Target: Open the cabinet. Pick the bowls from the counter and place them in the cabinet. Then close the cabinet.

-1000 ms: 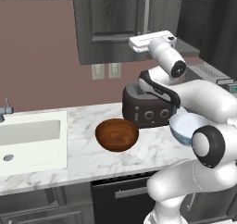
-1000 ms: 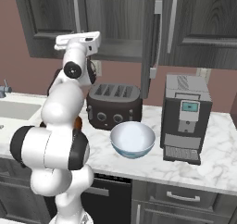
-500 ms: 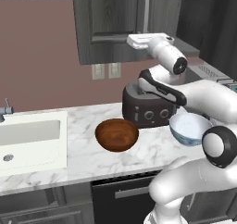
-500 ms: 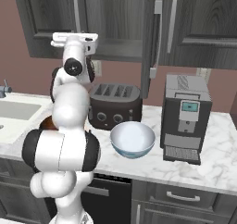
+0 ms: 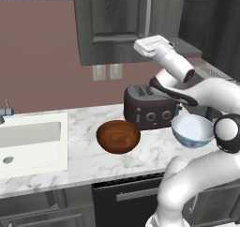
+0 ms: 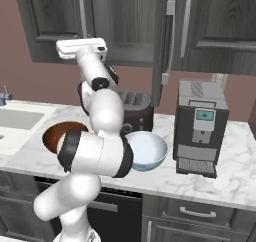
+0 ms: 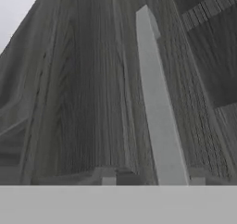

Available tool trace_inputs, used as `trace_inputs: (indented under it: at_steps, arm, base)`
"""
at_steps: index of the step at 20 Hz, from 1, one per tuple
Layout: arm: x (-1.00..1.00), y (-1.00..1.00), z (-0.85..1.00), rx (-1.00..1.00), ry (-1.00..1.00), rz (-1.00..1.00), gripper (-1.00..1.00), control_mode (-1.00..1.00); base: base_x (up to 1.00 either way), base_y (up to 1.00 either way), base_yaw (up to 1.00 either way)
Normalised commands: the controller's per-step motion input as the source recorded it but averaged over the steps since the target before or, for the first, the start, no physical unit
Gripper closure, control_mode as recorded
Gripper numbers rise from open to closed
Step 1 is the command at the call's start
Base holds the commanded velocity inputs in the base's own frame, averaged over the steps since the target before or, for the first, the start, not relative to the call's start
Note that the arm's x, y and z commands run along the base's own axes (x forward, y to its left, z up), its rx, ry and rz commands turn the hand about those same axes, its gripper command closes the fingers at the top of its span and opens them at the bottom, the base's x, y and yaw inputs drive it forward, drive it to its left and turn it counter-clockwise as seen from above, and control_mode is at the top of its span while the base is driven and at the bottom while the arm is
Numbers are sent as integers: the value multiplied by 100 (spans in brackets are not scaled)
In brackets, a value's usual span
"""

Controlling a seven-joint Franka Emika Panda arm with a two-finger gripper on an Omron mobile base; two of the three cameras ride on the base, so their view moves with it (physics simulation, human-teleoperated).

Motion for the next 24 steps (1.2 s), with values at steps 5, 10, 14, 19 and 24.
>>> trace_inputs:
  at_steps: [5,10,14,19,24]
  arm:
    - [-23,100,13,-39,-1,45,100,-100]
    - [-50,100,51,-40,0,43,100,-100]
    - [-86,100,61,-41,-1,38,100,-100]
    - [-99,100,40,-37,-1,33,100,-100]
    - [-92,100,42,-30,0,26,100,-100]
  base:
    - [0,0,0]
    - [0,0,0]
    - [0,0,0]
    - [0,0,0]
    - [0,0,0]
